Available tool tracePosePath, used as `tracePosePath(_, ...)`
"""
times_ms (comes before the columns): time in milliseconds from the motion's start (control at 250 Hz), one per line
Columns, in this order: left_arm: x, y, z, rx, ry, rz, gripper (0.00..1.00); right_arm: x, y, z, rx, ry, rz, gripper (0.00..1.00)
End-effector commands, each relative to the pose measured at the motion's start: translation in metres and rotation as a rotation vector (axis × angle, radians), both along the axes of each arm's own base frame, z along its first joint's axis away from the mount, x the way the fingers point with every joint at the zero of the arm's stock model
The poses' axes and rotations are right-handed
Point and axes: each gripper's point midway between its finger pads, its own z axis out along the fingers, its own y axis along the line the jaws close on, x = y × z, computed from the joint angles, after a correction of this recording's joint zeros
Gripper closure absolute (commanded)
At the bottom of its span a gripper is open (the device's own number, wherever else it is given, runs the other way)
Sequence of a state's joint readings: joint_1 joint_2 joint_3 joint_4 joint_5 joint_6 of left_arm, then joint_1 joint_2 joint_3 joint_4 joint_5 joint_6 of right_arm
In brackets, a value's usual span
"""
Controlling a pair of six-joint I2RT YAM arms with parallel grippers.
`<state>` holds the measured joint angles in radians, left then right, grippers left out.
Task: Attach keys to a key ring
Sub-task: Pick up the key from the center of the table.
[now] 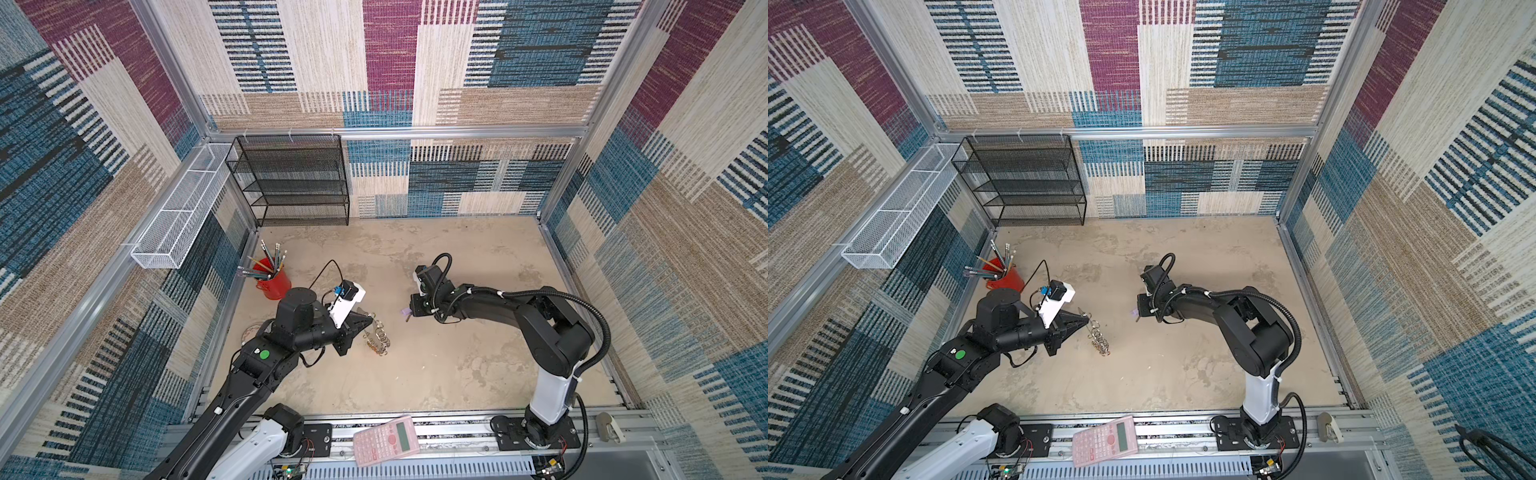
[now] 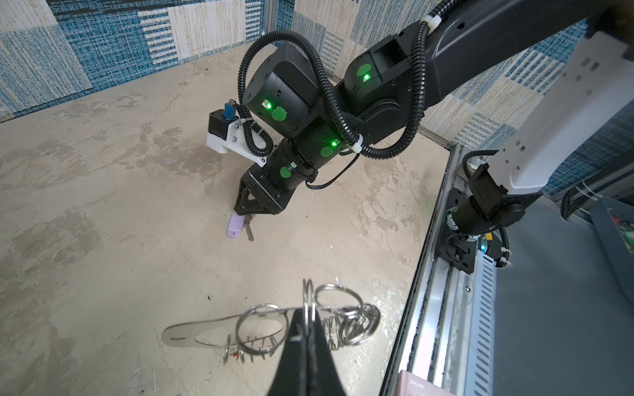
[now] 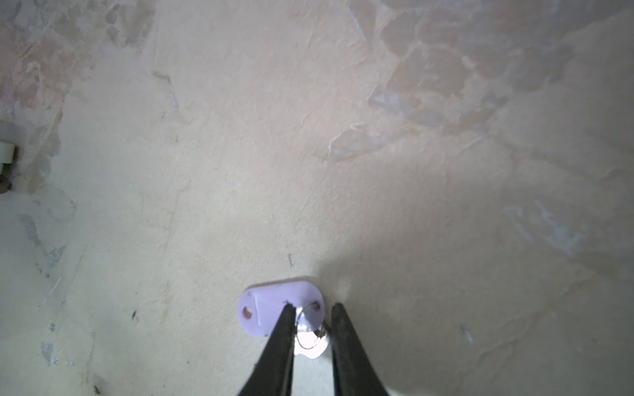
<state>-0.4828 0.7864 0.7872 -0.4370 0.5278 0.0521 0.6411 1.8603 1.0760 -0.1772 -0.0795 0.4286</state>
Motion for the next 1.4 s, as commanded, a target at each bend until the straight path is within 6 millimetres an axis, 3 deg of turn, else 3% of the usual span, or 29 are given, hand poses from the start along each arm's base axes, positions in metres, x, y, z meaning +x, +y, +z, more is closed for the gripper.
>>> tracePosePath(0, 0.002, -0.003, 0.007, -0.03, -0.01, 0.001, 1.0, 0.005, 0.001, 0.002, 0.004, -0.018, -0.01, 0.84)
tracePosePath(200, 0.002, -0.003, 0.006, -0.03, -0.009, 0.0, 1.0, 0.004, -0.002, 0.006, -0.003, -0.029, -0.021, 0.94)
tracePosePath(364, 0.003, -0.003, 0.006, -0.033, -0.008, -0.001, 1.0, 0.003, -0.005, 0.026, 0.009, -0.064, -0.021, 1.0)
tracePosePath(580, 0.001, -0.004, 0.007, -0.037, -0.008, -0.011, 1.0, -0.009, 0.0, 0.051, 0.115, -0.071, 0.04, 1.0)
tracePosePath(764, 0.0, -0.006, 0.008, -0.046, -0.004, -0.02, 1.0, -0.027, 0.014, 0.091, 0.318, -0.149, 0.179, 1.0)
tracePosePath(944, 0.002, -0.008, 0.011, -0.056, -0.005, -0.022, 1.0, -0.052, 0.027, 0.143, 0.482, -0.295, 0.351, 1.0)
tracePosePath(1164, -0.001, -0.015, 0.016, -0.083, 0.015, -0.068, 1.0, -0.088, 0.027, 0.202, 0.649, -0.472, 0.508, 1.0)
tracePosePath(1396, -0.005, -0.024, 0.024, -0.102, 0.021, -0.141, 1.0, -0.115, 0.027, 0.237, 0.738, -0.532, 0.629, 1.0)
